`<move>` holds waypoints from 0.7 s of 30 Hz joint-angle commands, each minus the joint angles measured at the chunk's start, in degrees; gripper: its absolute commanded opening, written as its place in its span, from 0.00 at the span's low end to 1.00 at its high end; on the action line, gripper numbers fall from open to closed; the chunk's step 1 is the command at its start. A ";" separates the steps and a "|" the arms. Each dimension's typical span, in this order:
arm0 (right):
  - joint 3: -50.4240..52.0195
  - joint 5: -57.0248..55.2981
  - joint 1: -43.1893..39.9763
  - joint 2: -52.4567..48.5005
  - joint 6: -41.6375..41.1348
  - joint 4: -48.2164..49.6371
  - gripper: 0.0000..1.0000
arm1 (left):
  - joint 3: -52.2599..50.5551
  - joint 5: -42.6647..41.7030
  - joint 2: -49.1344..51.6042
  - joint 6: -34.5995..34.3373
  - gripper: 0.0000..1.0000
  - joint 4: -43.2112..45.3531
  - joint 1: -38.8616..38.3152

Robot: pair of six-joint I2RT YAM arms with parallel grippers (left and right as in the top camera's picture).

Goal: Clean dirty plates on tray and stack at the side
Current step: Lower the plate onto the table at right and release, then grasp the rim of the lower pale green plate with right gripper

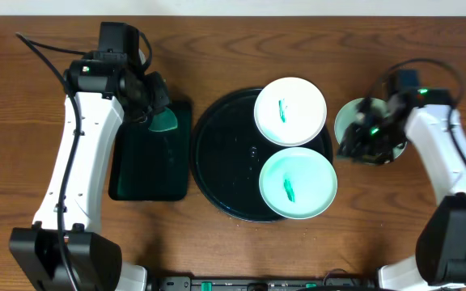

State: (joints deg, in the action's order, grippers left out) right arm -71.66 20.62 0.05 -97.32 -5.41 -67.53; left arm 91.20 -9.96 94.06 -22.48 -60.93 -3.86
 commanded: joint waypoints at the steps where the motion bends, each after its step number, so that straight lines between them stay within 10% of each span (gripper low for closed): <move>1: 5.03 -0.83 4.33 0.11 0.42 -0.13 0.38 | -0.24 0.20 0.24 0.55 0.07 0.13 -0.15; 21: 11.50 -9.86 8.35 0.11 -3.56 7.17 0.14 | -0.24 0.17 0.24 0.57 0.07 0.11 -0.15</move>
State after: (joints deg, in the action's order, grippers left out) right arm -60.25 11.46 7.38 -97.36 -7.88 -61.89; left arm 91.20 -10.11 94.06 -22.48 -60.90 -4.03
